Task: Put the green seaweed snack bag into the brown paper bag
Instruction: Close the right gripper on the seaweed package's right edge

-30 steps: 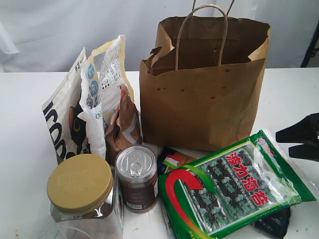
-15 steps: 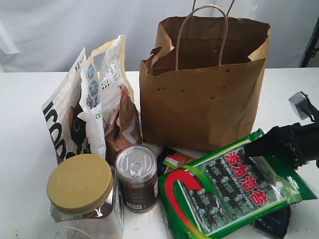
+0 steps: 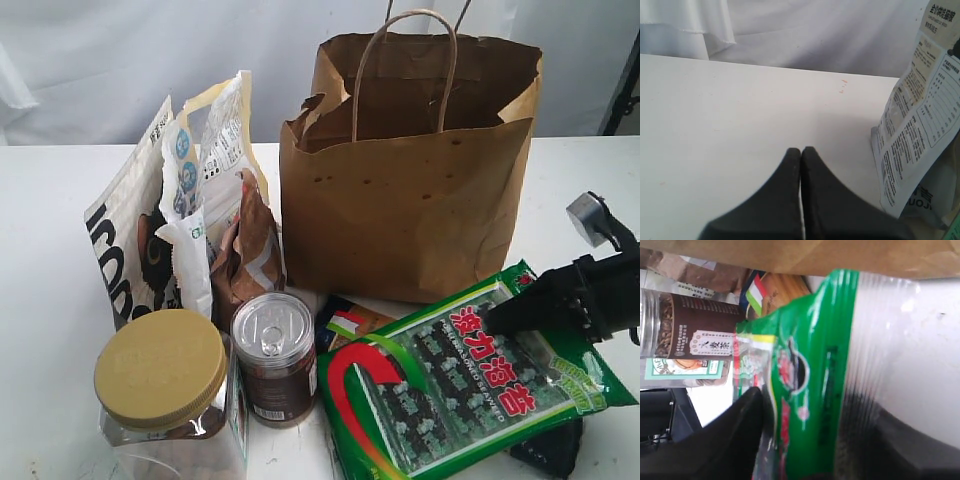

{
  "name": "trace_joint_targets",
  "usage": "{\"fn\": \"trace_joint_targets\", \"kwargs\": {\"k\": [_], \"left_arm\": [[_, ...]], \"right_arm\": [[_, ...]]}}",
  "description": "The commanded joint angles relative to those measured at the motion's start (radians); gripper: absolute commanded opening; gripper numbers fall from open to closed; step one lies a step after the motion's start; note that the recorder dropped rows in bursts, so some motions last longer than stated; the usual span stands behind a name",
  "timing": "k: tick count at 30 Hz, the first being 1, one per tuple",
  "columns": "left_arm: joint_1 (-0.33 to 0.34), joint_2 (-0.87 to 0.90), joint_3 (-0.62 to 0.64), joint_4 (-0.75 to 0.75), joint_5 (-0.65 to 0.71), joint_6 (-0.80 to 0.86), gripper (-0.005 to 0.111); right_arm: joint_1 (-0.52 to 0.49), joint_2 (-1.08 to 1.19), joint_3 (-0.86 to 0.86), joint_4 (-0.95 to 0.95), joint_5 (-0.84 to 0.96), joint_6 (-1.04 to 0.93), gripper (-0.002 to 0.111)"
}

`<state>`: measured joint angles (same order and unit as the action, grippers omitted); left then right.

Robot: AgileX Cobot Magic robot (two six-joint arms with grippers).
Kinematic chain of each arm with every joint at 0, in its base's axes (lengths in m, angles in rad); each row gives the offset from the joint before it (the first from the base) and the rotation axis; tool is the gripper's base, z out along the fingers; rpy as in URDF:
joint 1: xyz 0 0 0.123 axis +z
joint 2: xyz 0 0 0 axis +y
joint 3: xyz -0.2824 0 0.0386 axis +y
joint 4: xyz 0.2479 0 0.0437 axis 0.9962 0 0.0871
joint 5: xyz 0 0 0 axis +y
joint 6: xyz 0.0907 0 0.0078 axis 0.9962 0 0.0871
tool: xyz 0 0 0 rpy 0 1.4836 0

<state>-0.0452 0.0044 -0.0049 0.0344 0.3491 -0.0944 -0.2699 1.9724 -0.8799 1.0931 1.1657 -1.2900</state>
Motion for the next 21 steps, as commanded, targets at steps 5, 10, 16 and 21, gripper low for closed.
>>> {"fn": "trace_joint_targets", "kwargs": {"k": [5,10,16,21], "left_arm": [[-0.005,-0.004,0.005,0.002,-0.009,-0.001,0.000],[-0.005,-0.004,0.005,0.002,-0.009,-0.001,0.000],[-0.005,-0.004,0.005,0.002,-0.009,-0.001,0.000],[-0.005,-0.004,0.005,0.002,-0.009,-0.001,0.000]], "right_arm": [[0.014,-0.004,-0.004,-0.040,0.051,0.014,0.012],[0.014,-0.013,-0.030,-0.080,0.054,0.093,0.000],[0.014,-0.087,-0.037,-0.092,0.050,0.116,0.000],[0.014,-0.142,-0.037,-0.094,0.051,0.165,0.000]]}}
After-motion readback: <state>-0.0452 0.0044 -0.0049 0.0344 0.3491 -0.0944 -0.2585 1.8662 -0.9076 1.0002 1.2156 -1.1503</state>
